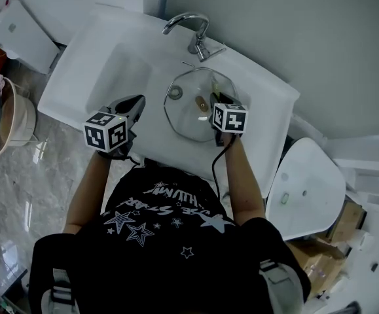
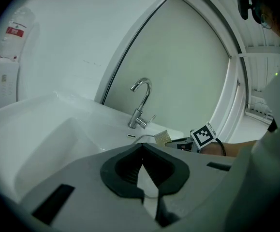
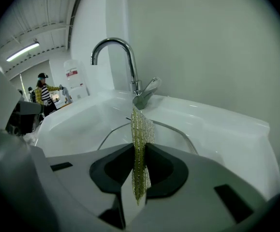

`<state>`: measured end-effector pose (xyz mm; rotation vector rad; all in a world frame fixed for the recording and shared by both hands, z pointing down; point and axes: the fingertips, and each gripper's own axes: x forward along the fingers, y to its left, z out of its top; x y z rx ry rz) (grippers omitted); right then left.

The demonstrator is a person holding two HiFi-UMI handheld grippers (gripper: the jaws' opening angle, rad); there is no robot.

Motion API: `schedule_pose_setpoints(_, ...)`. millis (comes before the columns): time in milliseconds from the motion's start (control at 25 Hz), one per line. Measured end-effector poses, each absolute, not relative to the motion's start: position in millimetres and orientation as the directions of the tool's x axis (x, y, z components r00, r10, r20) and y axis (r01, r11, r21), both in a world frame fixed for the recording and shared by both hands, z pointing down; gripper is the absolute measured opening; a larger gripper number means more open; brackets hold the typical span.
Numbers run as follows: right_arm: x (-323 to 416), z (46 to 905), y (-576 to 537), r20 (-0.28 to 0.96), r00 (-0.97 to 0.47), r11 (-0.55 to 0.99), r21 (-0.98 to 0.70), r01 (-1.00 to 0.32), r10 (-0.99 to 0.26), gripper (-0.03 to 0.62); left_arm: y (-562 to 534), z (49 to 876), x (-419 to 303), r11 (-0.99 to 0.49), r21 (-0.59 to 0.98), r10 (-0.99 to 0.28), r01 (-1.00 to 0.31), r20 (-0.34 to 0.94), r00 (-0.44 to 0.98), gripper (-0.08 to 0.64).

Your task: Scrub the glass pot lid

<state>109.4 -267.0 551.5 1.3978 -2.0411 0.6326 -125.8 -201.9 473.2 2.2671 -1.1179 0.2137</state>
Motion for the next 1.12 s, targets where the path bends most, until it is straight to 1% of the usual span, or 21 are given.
schedule_pose_setpoints(280,110,564,-282,0.733,-0.208,0.275,-0.030,-0.961,-0.647,0.067,-222,483,-134,-0.479,0.455,-0.643,-0.751,0.401,0.653,0.008)
schedule_pose_setpoints(440,107,569,-290,0.752,-0.173,0.265,0.002,-0.964,-0.636,0.067,-229,488,-140,-0.478,0.466,-0.634,-0.745,0.404,0.659,0.008)
schedule_pose_setpoints(720,81,579,-296,0.765,-0.203,0.304,-0.011,-0.953,-0.611,0.074,-239,495,-149,-0.473,0.478,-0.624,-0.740,0.411,0.664,0.008)
schedule_pose_setpoints(1120,49,596,-299,0.802,-0.227,0.419,0.032,-0.908,-0.553,0.080,-248,502,-155,-0.474,0.500,-0.610,-0.725,0.407,0.680,0.008)
